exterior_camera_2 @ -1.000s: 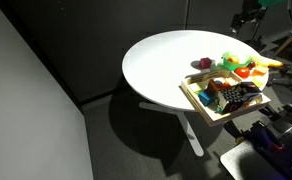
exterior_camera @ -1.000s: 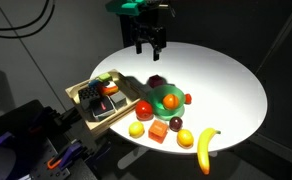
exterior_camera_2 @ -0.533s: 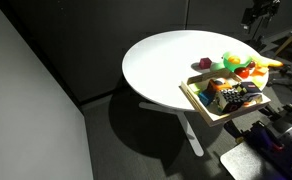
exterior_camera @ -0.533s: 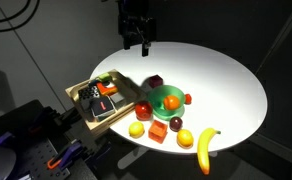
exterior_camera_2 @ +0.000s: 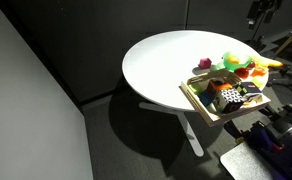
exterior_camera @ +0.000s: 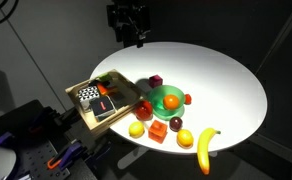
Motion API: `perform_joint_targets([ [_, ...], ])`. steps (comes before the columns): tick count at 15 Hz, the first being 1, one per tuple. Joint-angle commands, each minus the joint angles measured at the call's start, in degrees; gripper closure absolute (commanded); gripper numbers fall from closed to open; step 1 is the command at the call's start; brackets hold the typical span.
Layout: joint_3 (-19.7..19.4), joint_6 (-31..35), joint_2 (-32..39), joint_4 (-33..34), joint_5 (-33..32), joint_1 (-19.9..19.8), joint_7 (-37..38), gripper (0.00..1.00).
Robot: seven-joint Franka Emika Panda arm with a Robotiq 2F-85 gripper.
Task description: Pick up the orange on the left and put it in the green bowl
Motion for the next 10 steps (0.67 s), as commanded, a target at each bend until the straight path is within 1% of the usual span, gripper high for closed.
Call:
perform_joint_targets([
  [1,-0.1,2.7,-3.7,-3.5,1.7,0.2,-3.2,0.00],
  [2,0.1,1.0,-1.3,-1.2,0.3,0.0,-1.2,0.00],
  [10,0.1,2.1,-2.3,-2.6,0.5,0.1,-1.5,0.00],
])
